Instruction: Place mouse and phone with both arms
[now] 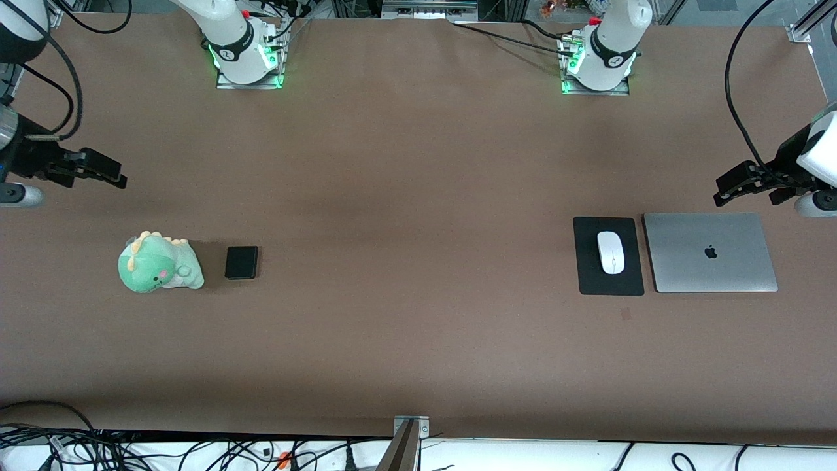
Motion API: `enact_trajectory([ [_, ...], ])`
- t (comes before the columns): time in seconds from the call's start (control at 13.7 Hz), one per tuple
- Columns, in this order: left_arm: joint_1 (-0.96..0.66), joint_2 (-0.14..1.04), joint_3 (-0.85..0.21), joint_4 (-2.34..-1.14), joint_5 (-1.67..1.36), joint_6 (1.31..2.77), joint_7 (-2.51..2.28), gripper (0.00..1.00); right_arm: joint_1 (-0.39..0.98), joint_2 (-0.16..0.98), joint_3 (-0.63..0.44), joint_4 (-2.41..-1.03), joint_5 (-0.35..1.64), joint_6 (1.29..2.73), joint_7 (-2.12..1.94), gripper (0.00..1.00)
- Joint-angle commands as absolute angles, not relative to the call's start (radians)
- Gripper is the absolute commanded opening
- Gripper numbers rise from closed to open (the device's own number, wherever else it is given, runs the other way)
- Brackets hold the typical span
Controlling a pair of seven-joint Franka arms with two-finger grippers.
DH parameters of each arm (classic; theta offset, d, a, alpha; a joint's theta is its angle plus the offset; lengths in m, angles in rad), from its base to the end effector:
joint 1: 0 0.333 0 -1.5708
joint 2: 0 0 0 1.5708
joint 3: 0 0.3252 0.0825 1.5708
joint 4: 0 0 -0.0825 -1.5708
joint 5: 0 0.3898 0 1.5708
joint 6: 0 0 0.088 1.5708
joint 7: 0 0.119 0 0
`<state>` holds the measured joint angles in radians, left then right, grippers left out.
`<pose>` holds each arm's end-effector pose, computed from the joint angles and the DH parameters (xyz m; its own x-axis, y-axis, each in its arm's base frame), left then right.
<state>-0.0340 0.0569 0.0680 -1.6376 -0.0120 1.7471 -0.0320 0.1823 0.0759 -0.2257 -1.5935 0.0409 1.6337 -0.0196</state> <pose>0.5917 0.0179 0.5726 0.9963 0.0677 0.0524 0.0673 -0.9977 0.0097 0.5860 -0.0164 0.5738 0.9991 -0.0263 -0.0333 -0.0271 -0.9993 -0.0244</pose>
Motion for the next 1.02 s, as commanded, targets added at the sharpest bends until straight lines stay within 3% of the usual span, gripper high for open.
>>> enact_trajectory([
  [0.0, -0.031, 0.068, 0.064, -1.603, 0.003, 1.720, -0.020, 1.00, 0.080, 0.054, -0.096, -1.578, -0.001, 1.597, -0.026, 1.00],
  [0.95, -0.031, 0.066, 0.061, -1.589, 0.003, 1.700, -0.020, 1.00, 0.078, 0.048, -0.091, -1.529, -0.018, 1.594, -0.017, 1.00],
])
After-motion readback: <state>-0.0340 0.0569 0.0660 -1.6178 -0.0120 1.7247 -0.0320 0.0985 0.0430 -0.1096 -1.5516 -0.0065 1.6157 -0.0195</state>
